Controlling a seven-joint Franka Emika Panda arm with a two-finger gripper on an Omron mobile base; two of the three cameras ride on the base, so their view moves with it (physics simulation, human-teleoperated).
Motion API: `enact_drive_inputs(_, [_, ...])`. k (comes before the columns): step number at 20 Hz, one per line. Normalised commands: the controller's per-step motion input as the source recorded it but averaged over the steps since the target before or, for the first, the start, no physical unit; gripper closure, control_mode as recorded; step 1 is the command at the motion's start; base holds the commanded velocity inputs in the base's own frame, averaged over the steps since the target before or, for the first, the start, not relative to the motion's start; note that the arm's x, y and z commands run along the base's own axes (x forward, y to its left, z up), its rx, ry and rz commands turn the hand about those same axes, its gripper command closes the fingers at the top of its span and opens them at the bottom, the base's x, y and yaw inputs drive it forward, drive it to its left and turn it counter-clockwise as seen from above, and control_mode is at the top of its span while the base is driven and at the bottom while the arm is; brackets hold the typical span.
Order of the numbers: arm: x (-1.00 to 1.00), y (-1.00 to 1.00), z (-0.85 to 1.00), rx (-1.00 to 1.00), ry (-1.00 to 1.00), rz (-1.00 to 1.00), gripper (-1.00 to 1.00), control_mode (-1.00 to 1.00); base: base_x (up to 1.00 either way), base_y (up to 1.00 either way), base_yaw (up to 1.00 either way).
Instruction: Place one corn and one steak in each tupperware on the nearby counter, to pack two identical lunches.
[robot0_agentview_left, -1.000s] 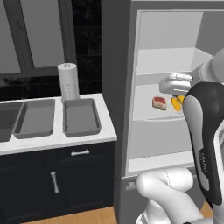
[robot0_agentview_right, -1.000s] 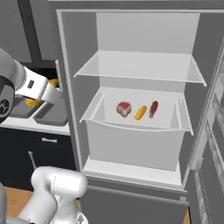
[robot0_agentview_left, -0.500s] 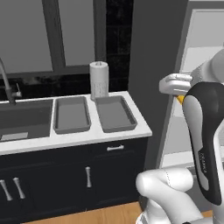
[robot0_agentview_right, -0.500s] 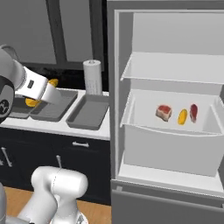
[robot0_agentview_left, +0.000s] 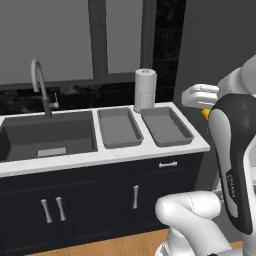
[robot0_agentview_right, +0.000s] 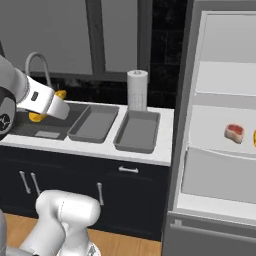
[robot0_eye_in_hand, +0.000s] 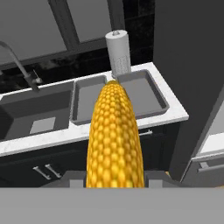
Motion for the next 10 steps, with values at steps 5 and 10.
enact_drive_inputs(5, [0.0, 0.0, 0.0, 0.0, 0.0, 0.0, 1.0, 1.0, 0.03, 0.62, 0.0])
enact_drive_inputs(10, [0.0, 0.0, 0.0, 0.0, 0.0, 0.0, 1.0, 1.0, 0.0, 0.25, 0.0])
